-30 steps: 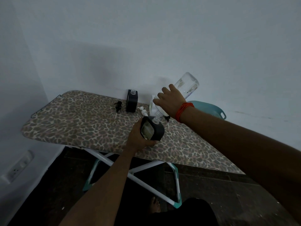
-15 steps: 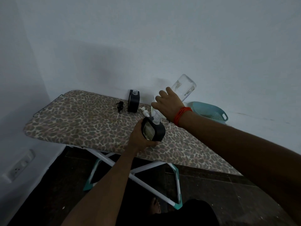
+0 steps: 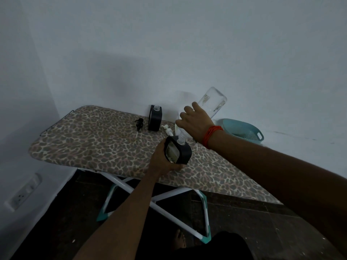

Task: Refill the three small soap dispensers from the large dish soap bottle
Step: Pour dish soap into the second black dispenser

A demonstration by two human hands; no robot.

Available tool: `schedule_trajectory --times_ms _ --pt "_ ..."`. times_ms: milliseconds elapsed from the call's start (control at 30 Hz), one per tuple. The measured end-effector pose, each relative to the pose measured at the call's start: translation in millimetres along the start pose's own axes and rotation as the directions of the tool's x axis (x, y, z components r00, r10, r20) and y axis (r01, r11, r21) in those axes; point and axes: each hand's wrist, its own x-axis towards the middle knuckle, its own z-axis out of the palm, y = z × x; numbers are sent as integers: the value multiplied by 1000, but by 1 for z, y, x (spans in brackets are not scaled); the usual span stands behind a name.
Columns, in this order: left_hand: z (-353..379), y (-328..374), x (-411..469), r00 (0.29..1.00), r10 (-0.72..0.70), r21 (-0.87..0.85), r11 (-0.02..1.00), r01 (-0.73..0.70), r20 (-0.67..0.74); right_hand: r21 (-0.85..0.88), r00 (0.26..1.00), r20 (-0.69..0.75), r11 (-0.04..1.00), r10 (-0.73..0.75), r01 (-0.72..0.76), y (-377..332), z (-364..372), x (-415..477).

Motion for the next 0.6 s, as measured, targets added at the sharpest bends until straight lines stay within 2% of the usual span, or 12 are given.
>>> schedule_trajectory --times_ms 133,333,600 --pt "0 -1 1 1000 -25 11 1000 25 10 24 998 -45 998 50 -49 13 -2 0" --pt "0 -2 2 998 68 3 998 -68 0 20 1000 -14 1000 16 -15 2 -3 0" --pt "0 -5 5 999 39 16 999 -40 11 55 997 -29 996 74 -72 9 -3 -2"
